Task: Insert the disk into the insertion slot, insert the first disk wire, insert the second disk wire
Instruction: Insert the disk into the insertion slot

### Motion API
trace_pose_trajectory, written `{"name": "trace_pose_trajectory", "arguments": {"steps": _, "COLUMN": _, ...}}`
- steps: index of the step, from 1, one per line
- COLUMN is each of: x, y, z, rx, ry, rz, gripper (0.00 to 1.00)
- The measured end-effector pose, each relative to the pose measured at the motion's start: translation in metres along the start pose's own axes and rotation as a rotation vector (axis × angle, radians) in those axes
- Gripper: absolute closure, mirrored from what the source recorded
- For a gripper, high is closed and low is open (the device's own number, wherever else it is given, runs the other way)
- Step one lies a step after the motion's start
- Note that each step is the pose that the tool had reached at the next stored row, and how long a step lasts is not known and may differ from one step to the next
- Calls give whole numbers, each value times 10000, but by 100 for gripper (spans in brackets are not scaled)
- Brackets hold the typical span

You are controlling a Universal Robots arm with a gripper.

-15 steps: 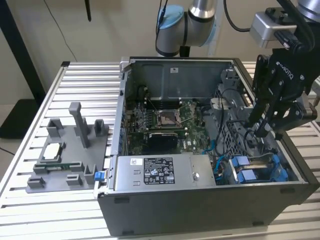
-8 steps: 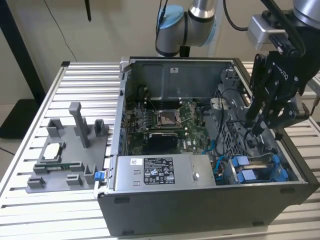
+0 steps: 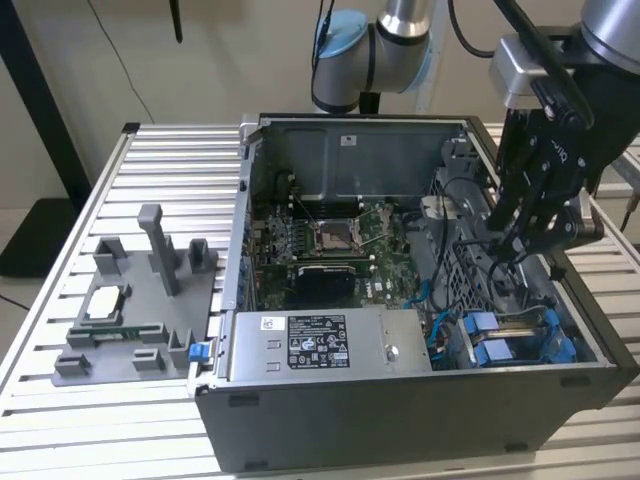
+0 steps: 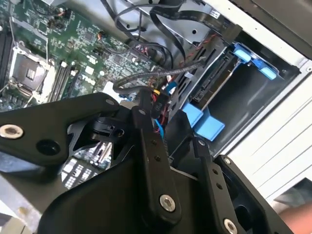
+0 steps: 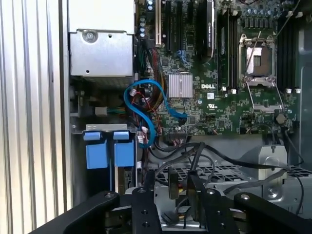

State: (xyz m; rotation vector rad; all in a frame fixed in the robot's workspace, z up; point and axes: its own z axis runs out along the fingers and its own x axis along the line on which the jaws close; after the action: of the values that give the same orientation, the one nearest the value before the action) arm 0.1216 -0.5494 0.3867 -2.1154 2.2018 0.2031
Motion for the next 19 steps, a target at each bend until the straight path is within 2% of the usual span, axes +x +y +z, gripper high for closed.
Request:
{"name": "trace_pose_trajectory", "arguments": {"steps": 2, "x": 2, "y": -2, "z": 14, "rx": 1, "ry": -69, "rz": 20, "gripper": 0}}
{"name": "trace_pose_trajectory", "arguments": {"steps": 6, "x": 6, "y": -8, "z": 43, "rx": 8, "ry": -120, "rz": 84, "gripper": 0}}
{"name": "trace_pose_trajectory", "arguments": {"steps": 7, "x": 6, "y": -8, "z": 42, "rx": 9, "ry": -119, "rz": 87, "gripper": 100}}
{"name": "trace_pose_trajectory", "arguments": {"steps": 19, "x": 7, "y": -8, "z": 47, "rx": 9, "ry": -138, "rz": 88, "gripper": 100}}
